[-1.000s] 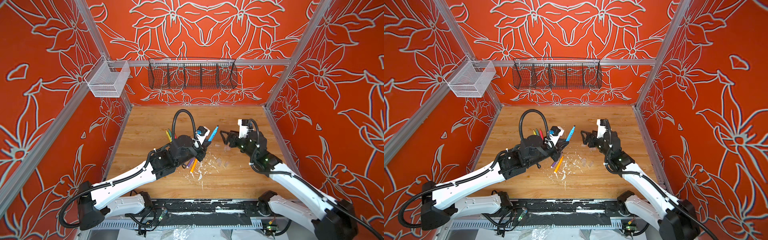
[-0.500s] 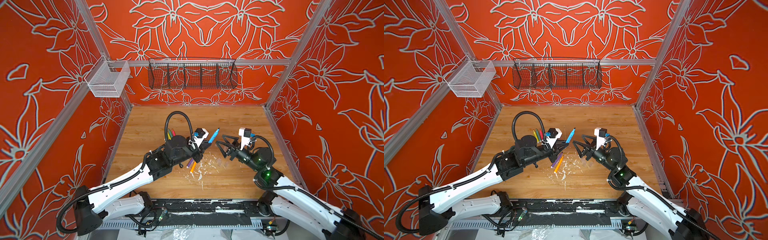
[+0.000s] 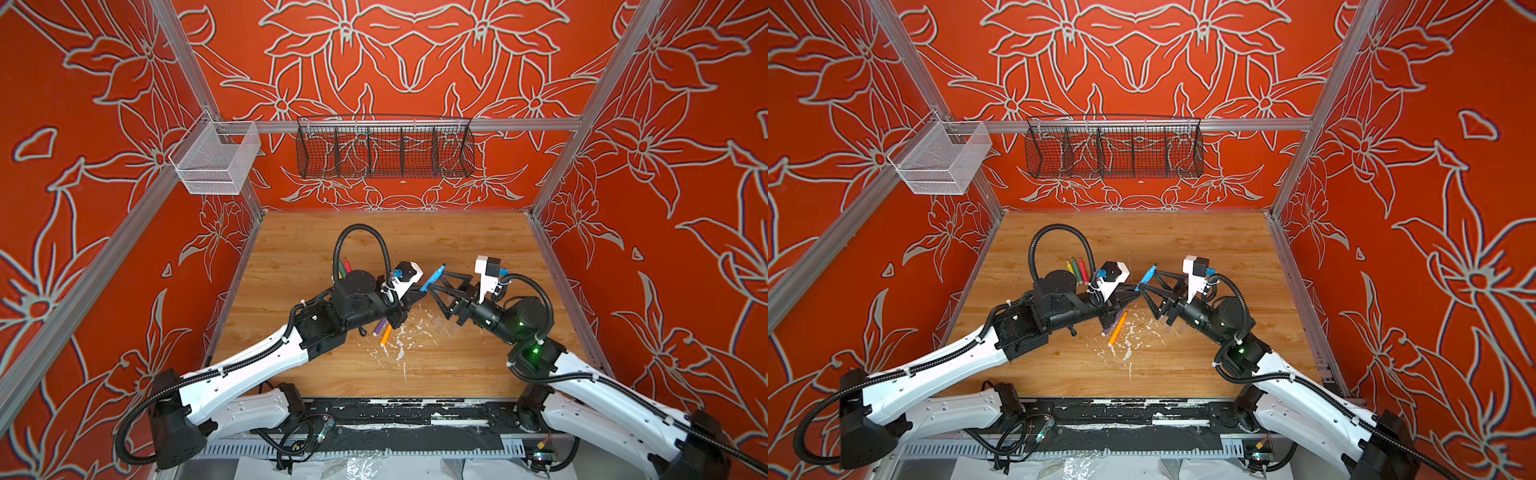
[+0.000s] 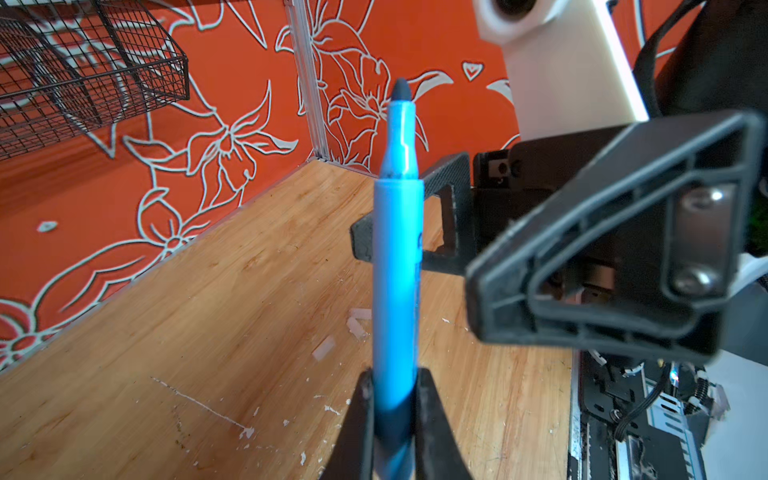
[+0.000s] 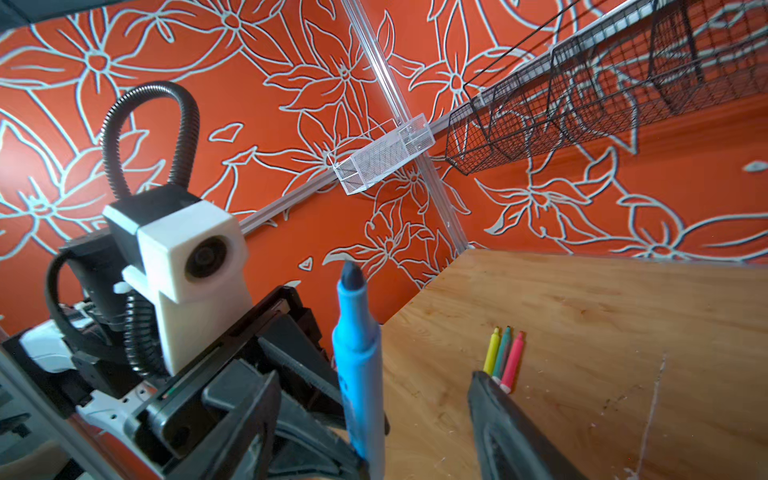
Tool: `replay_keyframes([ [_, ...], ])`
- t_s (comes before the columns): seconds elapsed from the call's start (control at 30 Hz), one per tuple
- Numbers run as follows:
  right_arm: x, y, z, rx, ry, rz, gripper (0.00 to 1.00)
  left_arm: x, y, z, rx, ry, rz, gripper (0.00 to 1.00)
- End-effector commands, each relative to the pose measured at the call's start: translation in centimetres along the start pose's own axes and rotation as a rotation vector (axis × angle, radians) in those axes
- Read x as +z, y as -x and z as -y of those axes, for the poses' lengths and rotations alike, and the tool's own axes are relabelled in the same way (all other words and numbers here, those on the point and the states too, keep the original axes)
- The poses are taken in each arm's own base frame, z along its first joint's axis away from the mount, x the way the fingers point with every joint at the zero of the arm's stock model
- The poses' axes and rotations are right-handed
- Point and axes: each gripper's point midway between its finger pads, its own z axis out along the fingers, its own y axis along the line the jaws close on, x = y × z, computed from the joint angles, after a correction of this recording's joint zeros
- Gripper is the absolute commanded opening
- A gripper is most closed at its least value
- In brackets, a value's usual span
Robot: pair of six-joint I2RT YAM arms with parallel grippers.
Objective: Insert the pens into the pen caps
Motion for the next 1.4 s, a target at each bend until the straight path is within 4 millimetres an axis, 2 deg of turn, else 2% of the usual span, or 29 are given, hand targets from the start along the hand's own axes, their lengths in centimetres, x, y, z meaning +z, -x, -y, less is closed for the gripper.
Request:
replay_keyframes([
  [0.0,0.1,2.1,-1.0,-0.008,0.012,0.062,0.63,-0.2,0.6,0.7,0.046,-0.042,0.012,0.0],
  [0.1,0.4,1.9,-0.9,-0.008,0.01,0.051,0.56,-0.1,0.5,0.9,0.052,-0.055,0.005,0.0],
  [0.47,0.0,2.8,-1.2,-0.023,0.009,0.075,0.47,0.3,-0.2,0.7,0.076,-0.043,-0.017,0.0],
  [0.7,0.5,2.9,-1.5,-0.022,0.019,0.067,0.2,0.6,-0.3,0.8,0.075,-0.052,-0.018,0.0],
  [0.73,0.6,2.8,-1.4,-0.021,0.014,0.065,0.16,0.6,-0.3,0.8,0.074,-0.052,-0.018,0.04],
  [0.87,1.2,2.4,-1.4,-0.016,0.007,0.059,0.05,0.5,-0.1,0.8,0.072,-0.051,-0.011,0.32],
  [1.03,2.2,1.7,-2.4,-0.025,0.031,0.038,0.03,0.6,-0.2,0.5,0.071,-0.035,-0.015,0.44],
  [1.23,2.4,1.7,-3.3,-0.028,0.052,0.05,0.01,0.7,-0.3,0.3,0.074,-0.025,-0.014,0.43],
  [1.37,2.1,1.8,-3.7,-0.025,0.055,0.062,0.01,0.8,-0.4,0.3,0.076,-0.024,-0.019,0.34],
])
